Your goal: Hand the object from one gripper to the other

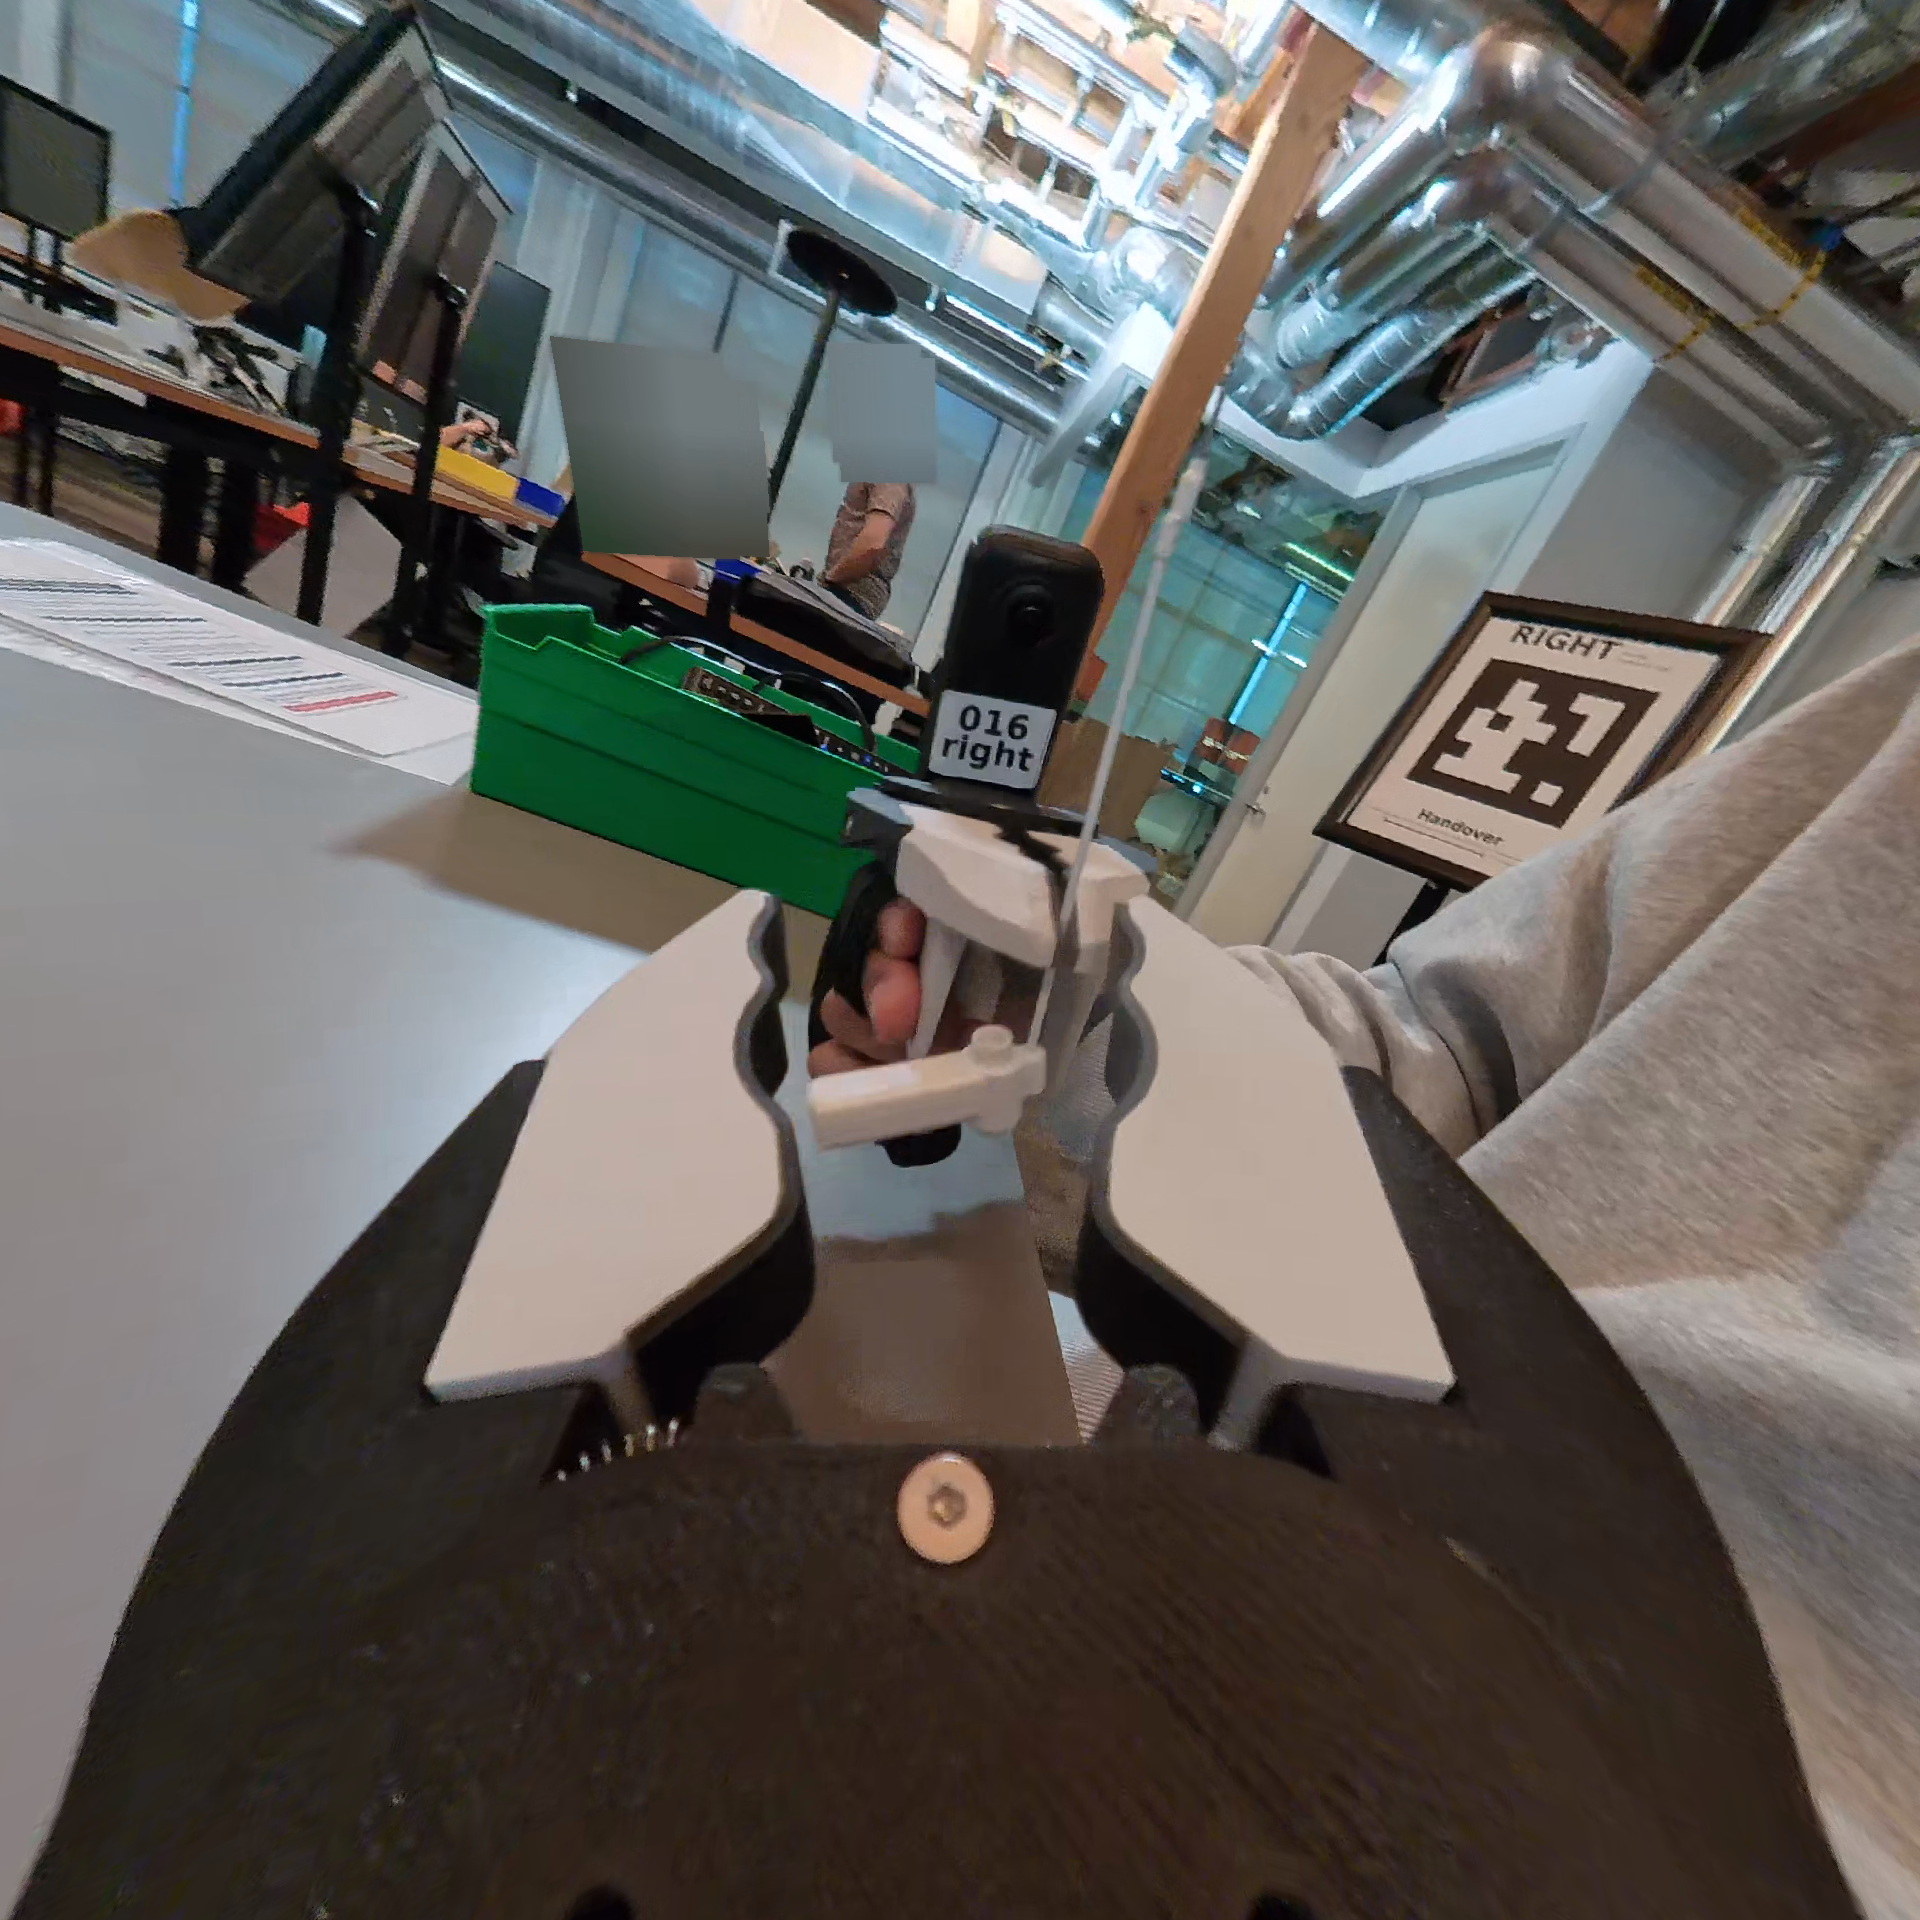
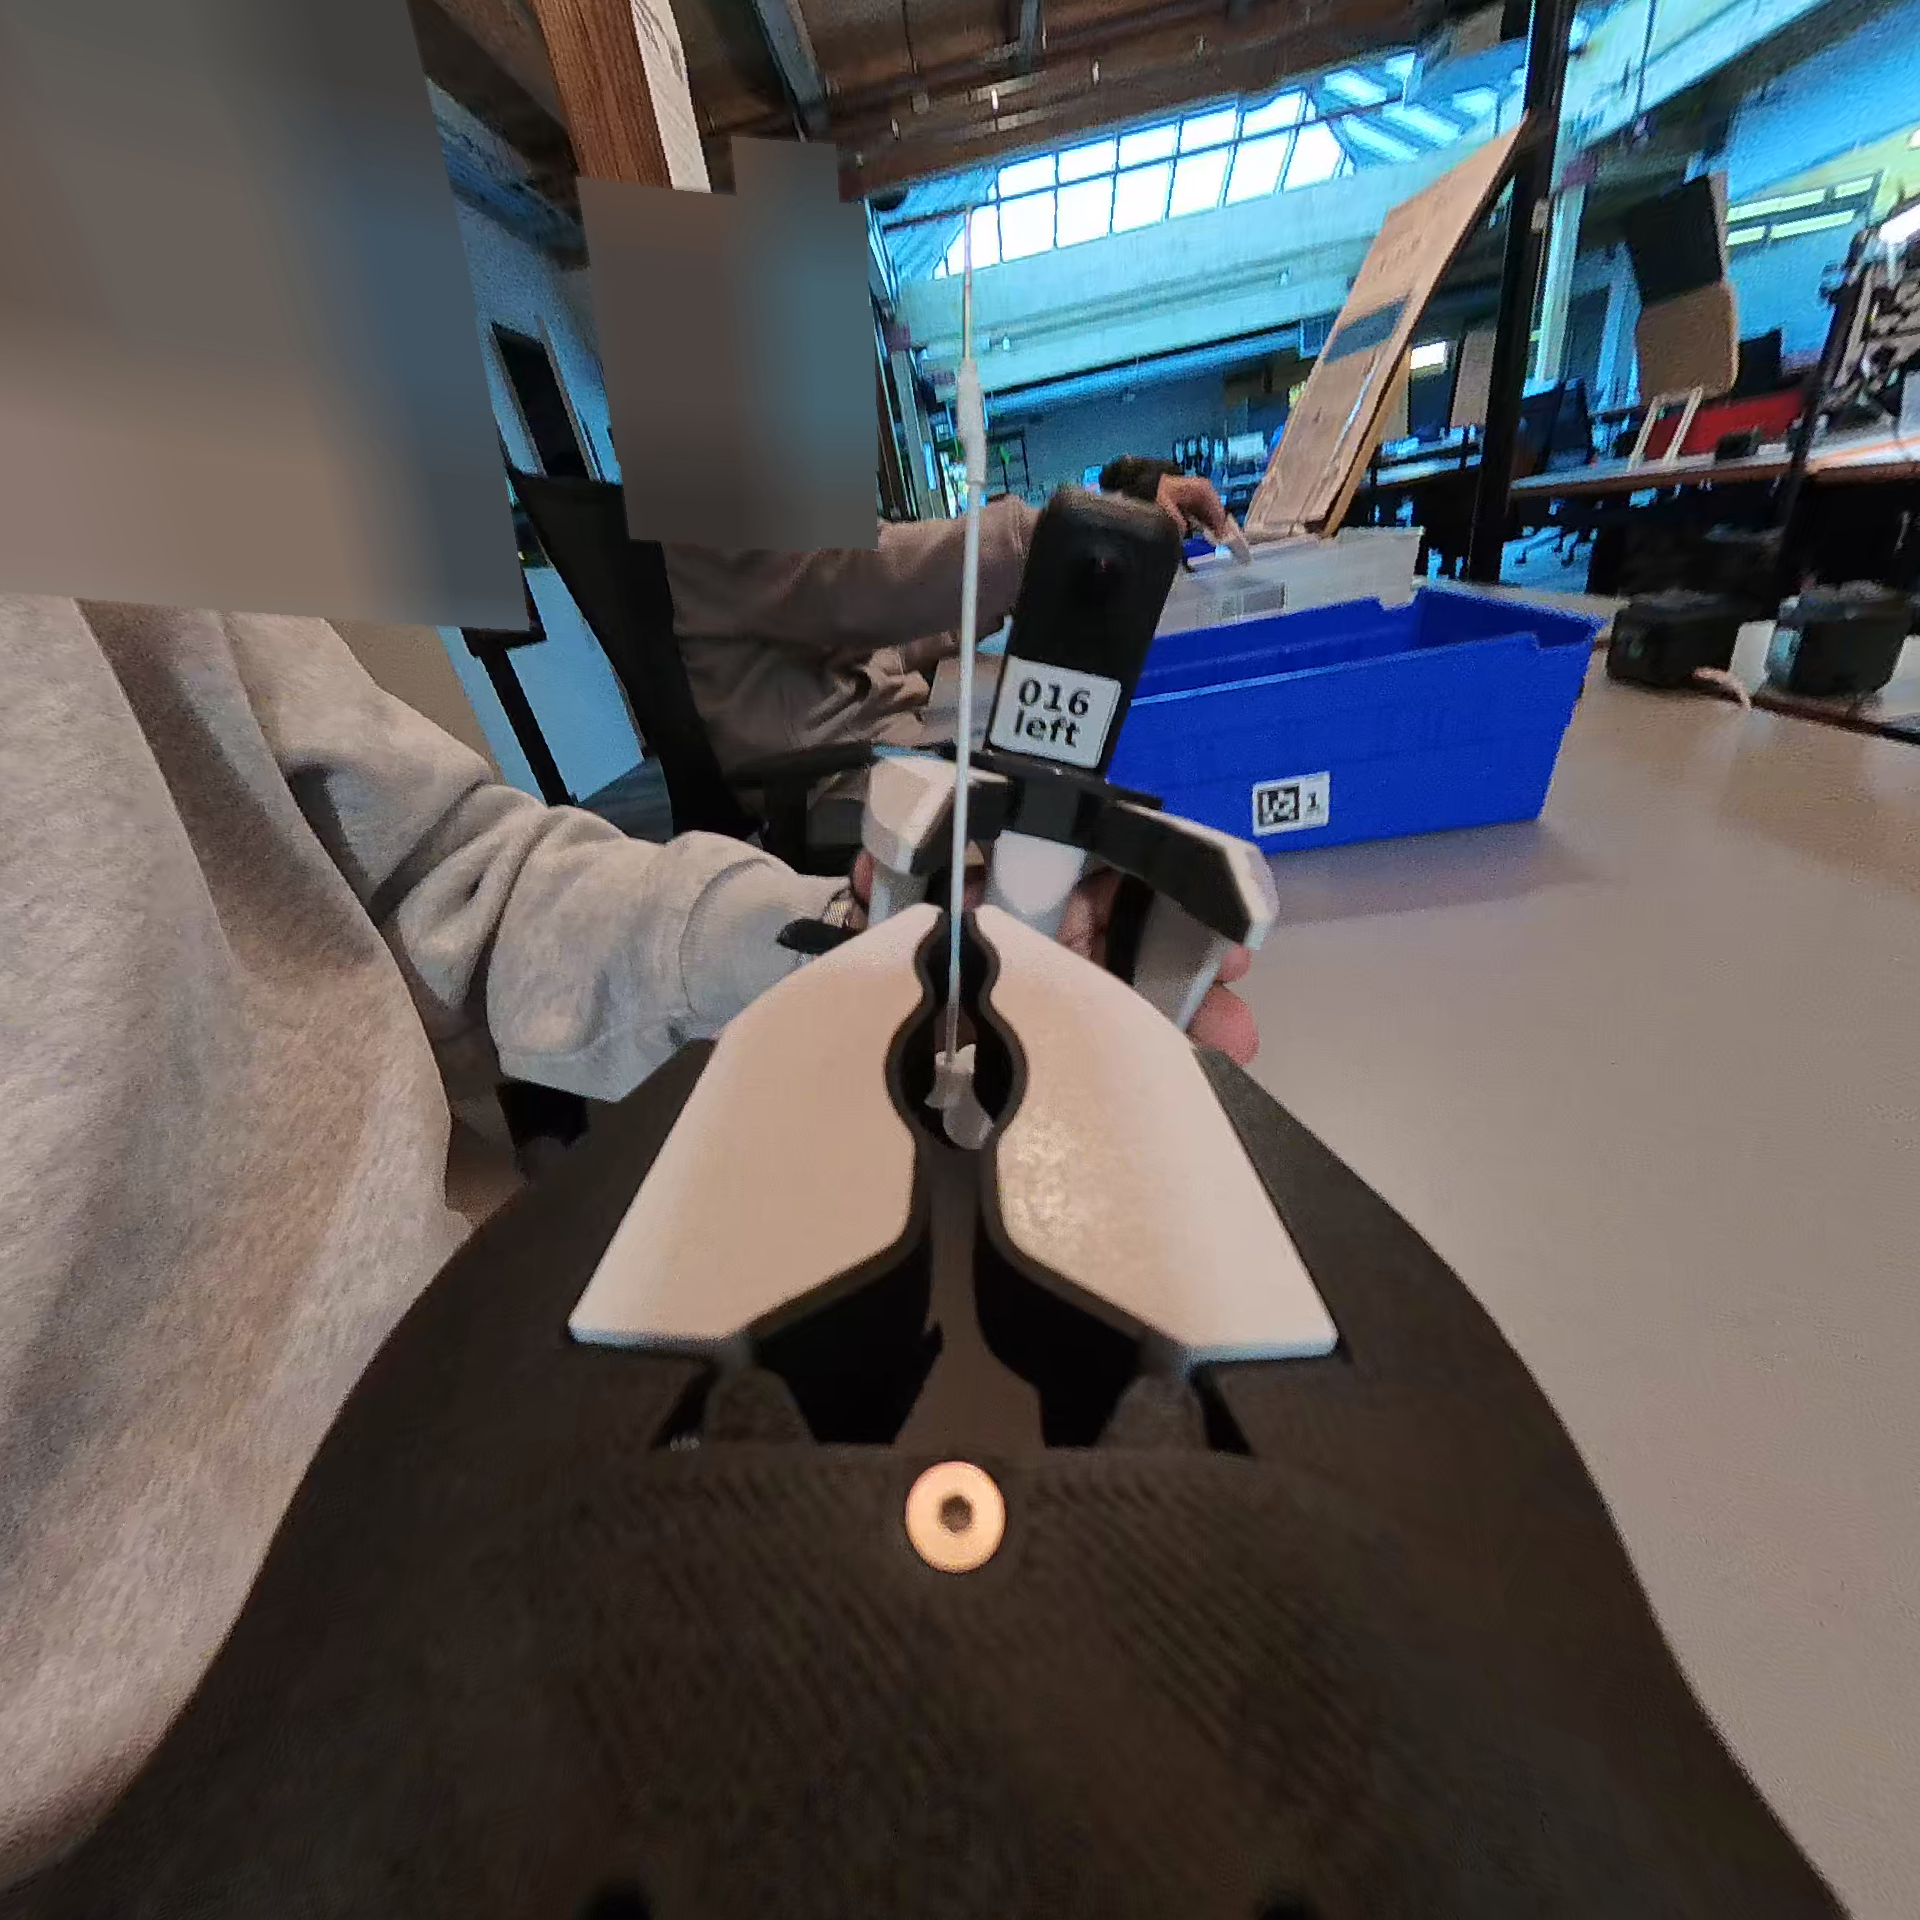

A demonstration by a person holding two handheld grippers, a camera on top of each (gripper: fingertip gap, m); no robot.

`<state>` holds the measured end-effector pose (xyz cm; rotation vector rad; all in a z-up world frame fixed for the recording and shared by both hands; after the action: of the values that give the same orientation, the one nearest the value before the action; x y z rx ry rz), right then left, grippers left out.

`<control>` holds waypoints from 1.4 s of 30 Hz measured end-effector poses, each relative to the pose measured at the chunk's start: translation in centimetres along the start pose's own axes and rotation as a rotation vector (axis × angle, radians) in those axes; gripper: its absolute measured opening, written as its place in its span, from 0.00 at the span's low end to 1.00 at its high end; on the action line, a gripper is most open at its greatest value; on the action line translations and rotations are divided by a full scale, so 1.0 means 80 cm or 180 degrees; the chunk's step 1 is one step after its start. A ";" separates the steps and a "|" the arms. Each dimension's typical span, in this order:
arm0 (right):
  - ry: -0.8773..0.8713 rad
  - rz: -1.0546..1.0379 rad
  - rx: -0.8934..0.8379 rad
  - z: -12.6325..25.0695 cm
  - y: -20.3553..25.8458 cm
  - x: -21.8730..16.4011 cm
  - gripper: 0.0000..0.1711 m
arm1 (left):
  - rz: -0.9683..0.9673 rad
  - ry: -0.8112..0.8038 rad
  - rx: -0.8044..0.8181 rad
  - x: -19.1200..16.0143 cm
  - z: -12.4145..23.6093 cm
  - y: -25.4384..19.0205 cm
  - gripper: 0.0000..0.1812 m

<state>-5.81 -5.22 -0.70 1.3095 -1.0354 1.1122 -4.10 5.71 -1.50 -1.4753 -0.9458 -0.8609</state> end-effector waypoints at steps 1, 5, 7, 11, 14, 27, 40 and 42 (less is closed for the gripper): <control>-0.0078 0.0009 0.0022 0.003 0.001 0.003 0.01 | 0.0029 -0.0023 0.0013 0.001 0.001 0.002 0.34; -0.0352 0.0046 0.0185 0.014 0.007 0.018 0.01 | 0.0246 -0.0002 -0.0111 -0.003 0.004 0.007 0.37; -0.0495 0.0014 0.0360 0.020 0.012 0.025 0.01 | 0.0415 0.0076 -0.0318 -0.008 0.002 0.006 0.36; -0.0519 -0.0166 0.0694 0.024 0.021 0.033 0.01 | 0.0623 0.0239 -0.0743 -0.017 -0.006 -0.004 0.33; -0.0381 -0.0239 0.0857 0.019 0.028 0.032 0.01 | 0.0633 0.0396 -0.0972 -0.024 -0.015 -0.017 0.31; -0.0267 -0.0322 0.0951 0.012 0.032 0.029 0.01 | 0.0660 0.0307 -0.1416 -0.024 -0.020 -0.033 0.12; -0.0436 -0.0384 0.0482 0.021 0.012 0.030 0.04 | 0.0319 0.0183 -0.1053 -0.015 -0.011 -0.026 0.07; -0.0543 -0.0463 0.0280 0.024 0.002 0.031 0.18 | 0.0243 0.0105 -0.0893 -0.010 -0.007 -0.021 0.07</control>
<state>-5.42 -7.08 1.77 1.5467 -1.0064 0.9579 -5.96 5.14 -1.52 -1.7190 -0.7610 -0.9886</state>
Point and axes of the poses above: each gripper's, where its closed fingertips meet, z back along the fingers, x out of its top, y = z × x across the jaws, the point moved 6 cm from there along z, back along the fingers, and after that the axes turned 7 degrees about y, right-handed, at the moved point
